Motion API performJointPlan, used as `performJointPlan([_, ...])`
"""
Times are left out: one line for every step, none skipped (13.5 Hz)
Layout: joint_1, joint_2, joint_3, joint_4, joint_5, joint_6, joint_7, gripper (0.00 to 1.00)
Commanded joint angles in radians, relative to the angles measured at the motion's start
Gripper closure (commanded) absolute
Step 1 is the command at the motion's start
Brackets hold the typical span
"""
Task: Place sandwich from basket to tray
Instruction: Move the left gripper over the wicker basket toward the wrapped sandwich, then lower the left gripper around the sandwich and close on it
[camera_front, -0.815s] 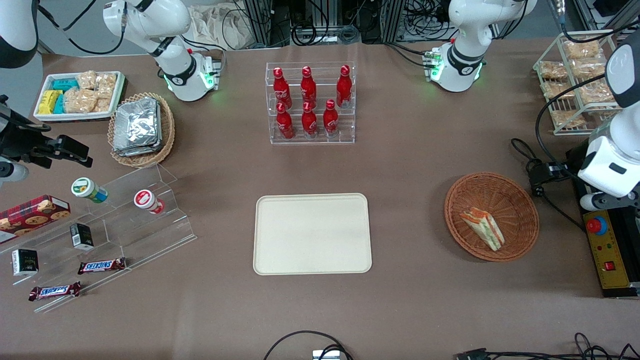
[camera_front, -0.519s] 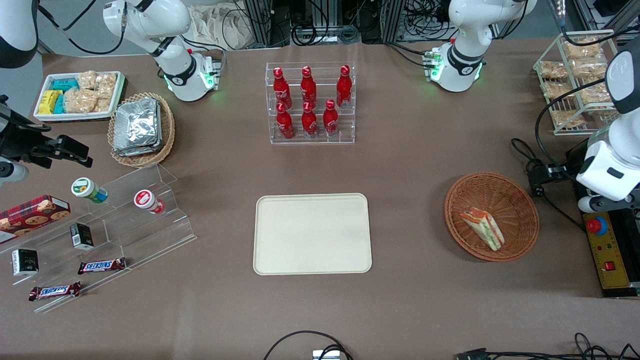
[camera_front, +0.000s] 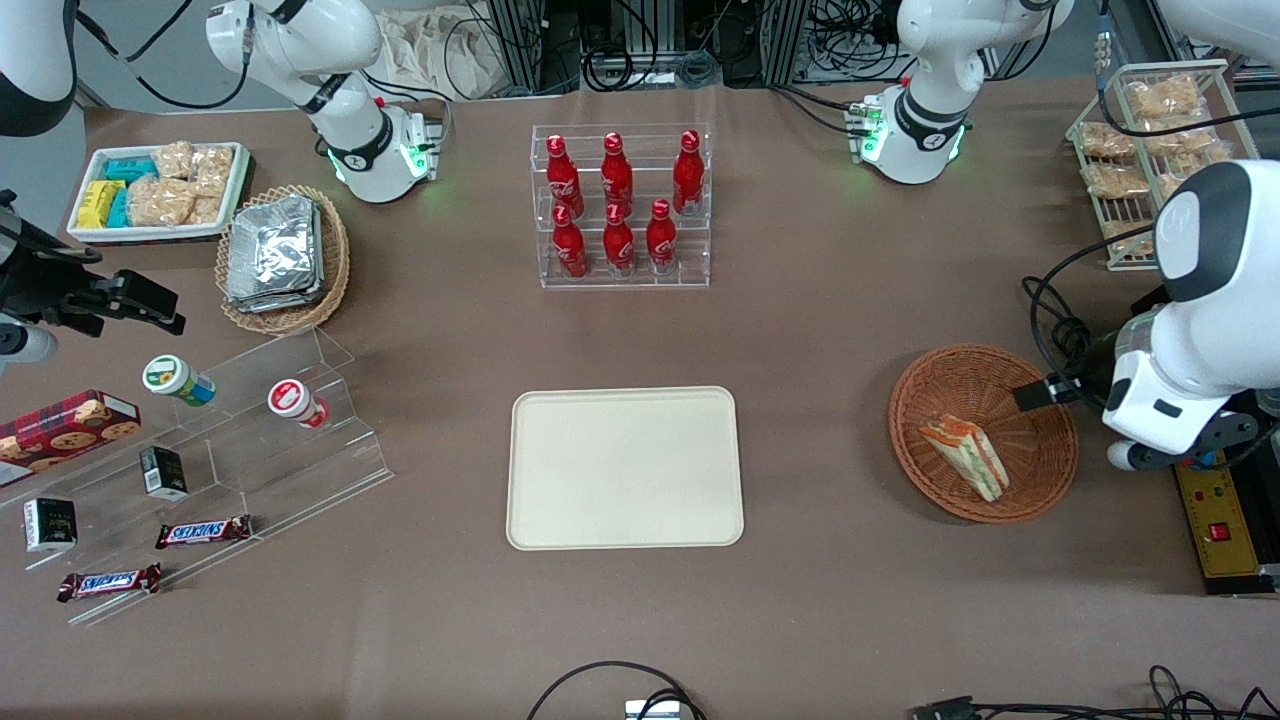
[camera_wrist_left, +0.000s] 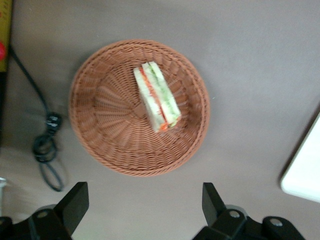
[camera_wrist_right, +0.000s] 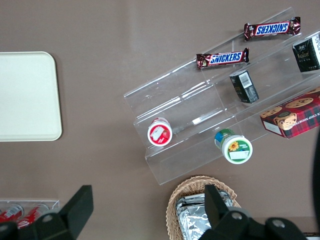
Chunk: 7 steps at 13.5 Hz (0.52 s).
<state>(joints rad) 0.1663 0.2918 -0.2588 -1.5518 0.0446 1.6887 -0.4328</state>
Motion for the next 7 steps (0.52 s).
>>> performJointPlan([-0.001, -0.032, 0.0, -0.106, -0.032, 0.151, -0.14, 0.0])
performJointPlan([-0.002, -0.039, -0.002, -0.152, -0.04, 0.217, -0.243, 0.0])
performJointPlan([-0.004, -0.045, -0.005, -0.192, -0.041, 0.259, -0.338, 0.0])
performJointPlan([-0.005, -0.048, -0.007, -0.223, -0.031, 0.281, -0.36, 0.0])
performJointPlan([-0.007, -0.042, -0.008, -0.231, -0.023, 0.295, -0.359, 0.0])
performJointPlan([-0.007, -0.037, -0.008, -0.24, -0.019, 0.305, -0.357, 0.0])
performJointPlan([-0.005, -0.033, -0.008, -0.258, -0.008, 0.336, -0.356, 0.0])
